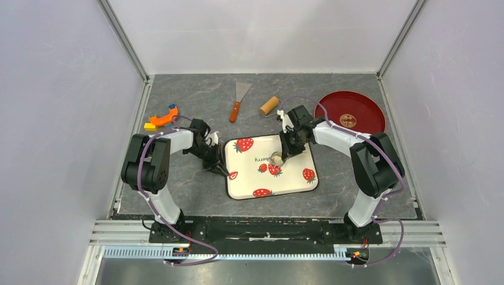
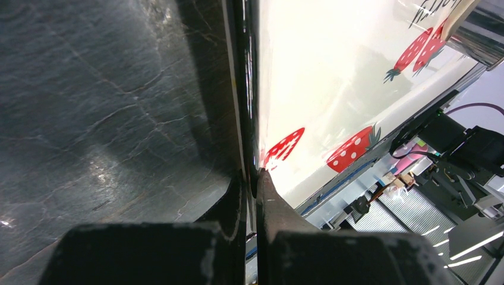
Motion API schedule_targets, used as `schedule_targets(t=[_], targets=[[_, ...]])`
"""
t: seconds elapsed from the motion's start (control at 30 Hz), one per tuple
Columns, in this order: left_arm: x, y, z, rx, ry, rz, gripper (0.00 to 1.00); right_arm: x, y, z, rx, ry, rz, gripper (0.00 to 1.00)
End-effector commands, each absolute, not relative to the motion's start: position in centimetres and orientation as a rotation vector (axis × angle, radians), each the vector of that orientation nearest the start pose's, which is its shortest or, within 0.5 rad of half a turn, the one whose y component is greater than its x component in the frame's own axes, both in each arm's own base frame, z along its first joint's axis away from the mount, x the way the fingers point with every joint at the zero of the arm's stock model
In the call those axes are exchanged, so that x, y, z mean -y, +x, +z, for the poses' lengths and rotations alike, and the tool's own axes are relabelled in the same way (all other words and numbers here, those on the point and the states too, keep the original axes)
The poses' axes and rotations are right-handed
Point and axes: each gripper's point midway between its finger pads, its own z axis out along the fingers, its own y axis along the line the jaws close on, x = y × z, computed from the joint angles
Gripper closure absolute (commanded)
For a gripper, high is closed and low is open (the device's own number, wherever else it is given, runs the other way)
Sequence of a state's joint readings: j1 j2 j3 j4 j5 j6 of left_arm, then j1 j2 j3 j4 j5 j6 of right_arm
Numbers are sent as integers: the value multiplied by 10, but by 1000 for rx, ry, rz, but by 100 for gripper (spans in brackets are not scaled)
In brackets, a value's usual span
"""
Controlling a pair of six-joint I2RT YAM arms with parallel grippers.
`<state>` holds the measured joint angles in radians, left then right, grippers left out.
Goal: Roll out the dumpling wrappers from the dough
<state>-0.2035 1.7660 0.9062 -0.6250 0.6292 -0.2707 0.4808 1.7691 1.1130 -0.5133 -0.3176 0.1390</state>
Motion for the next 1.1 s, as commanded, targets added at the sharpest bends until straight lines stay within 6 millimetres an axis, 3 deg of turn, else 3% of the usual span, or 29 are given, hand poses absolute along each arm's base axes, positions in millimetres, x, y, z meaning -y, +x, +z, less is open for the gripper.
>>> schedule_targets(t=[0.0,0.27,0.47,0.63,0.8,1.07], targets=[[147,214,0,-3112,77,-841,98,-224,304,55,-2668,-566,602,89],[147,213,0,-3112,82,-834,98,-230,316,92,-2594,-558,609,100],[147,213,0,-3114,85,-832,98,-231,331,126,-2513,-534,594,100],[147,213,0,-3115,91,-829,98,-234,341,141,-2484,-526,588,100],[148,212,-1,-3123,103,-818,98,-241,348,146,-2474,-526,611,100],[150,209,-1,-3130,115,-820,98,-257,367,132,-2504,-512,637,100]])
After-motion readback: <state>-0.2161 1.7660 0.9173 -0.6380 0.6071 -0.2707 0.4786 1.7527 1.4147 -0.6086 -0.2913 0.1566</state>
